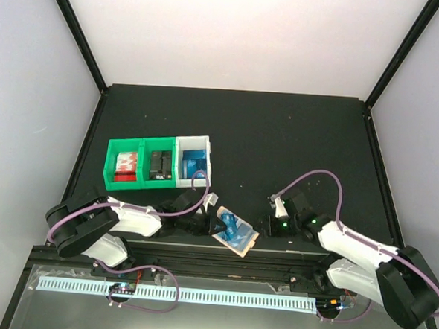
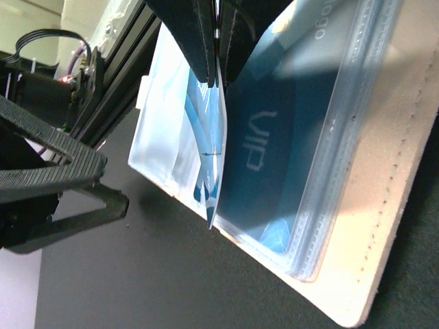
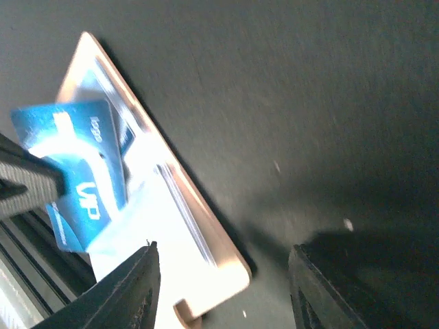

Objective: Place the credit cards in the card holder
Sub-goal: Insert the credit card into the card holder.

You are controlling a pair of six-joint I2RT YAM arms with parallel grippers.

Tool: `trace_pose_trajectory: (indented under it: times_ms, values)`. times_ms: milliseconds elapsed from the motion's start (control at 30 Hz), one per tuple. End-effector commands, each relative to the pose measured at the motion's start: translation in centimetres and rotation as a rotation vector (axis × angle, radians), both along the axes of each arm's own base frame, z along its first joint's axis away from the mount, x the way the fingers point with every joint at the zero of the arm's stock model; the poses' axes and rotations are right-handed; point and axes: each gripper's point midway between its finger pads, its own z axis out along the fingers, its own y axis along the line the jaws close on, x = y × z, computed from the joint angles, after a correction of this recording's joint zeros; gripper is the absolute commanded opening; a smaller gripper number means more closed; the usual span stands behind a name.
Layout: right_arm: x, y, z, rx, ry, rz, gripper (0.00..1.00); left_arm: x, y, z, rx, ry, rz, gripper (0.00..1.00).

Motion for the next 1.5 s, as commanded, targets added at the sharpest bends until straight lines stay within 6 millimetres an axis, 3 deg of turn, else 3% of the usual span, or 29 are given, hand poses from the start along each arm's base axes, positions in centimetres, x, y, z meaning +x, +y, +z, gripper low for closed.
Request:
trace_pose_trajectory:
  times_ms: [0,333,433,867,1200,1467]
  values:
    - [-2.2,-0.8,-0.4,0.011,0.071,-0.039,0.53,-1.3,0.6,-1.1,0.067,-0.001,-0.100,0.01]
    - [-4.0,0.0,-1.1,0.091,0.165,-0.040,0.44,-2.1,0.5,-0.8,0.061,-0.021,-0.168,0.02]
    - [-4.1,0.6,-1.3,0.111,0.178,-0.023,0.36,-2.3,0.4,-0.7,0.057,-0.013,-0.182,0.02]
    - [-0.8,1.7,-2.2,0.056,0.117,-0.041,0.11,-3.2,1.5,-1.2,0.083,0.058,-0.161,0.02]
    - [-0.1,1.7,-2.3,0.036,0.109,-0.061,0.09,-3.8,3.7,-3.5,0.097,0.171,-0.022,0.02]
    - [-0.2,1.8,-2.4,0.043,0.114,-0.058,0.09,-4.1,2.9,-2.9,0.062,0.170,-0.060,0.01]
